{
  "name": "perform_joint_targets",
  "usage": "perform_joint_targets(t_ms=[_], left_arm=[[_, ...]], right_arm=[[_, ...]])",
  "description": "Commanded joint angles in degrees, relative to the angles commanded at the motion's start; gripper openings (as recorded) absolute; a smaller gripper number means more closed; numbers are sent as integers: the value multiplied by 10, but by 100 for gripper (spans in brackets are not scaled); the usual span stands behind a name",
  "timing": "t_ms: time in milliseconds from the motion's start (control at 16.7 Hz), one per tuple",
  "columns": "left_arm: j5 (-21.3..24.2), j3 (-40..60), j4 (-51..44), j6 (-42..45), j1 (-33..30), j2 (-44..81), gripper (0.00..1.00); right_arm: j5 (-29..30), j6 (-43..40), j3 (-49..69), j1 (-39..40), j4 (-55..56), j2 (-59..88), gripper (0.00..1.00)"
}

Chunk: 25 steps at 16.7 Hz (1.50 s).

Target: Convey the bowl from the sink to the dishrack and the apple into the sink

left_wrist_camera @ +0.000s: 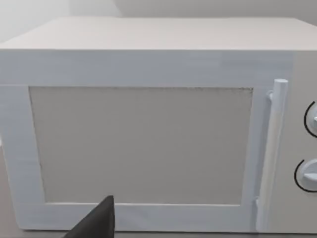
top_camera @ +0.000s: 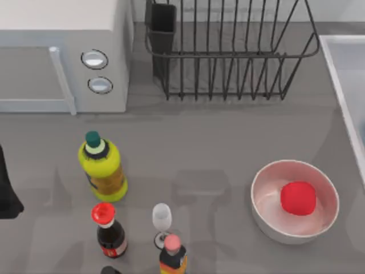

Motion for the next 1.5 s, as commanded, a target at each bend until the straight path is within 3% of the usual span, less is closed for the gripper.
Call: perform_joint_targets(t_ms=[480,1260,1500], left_arm=[[0,0,0,0,0,0,100],[0,0,0,0,0,0,100],[0,0,0,0,0,0,100]], right_arm=[[1,1,-34,1,71,38,100],[1,1,-34,1,71,38,2],[1,1,-34,1,71,38,0]])
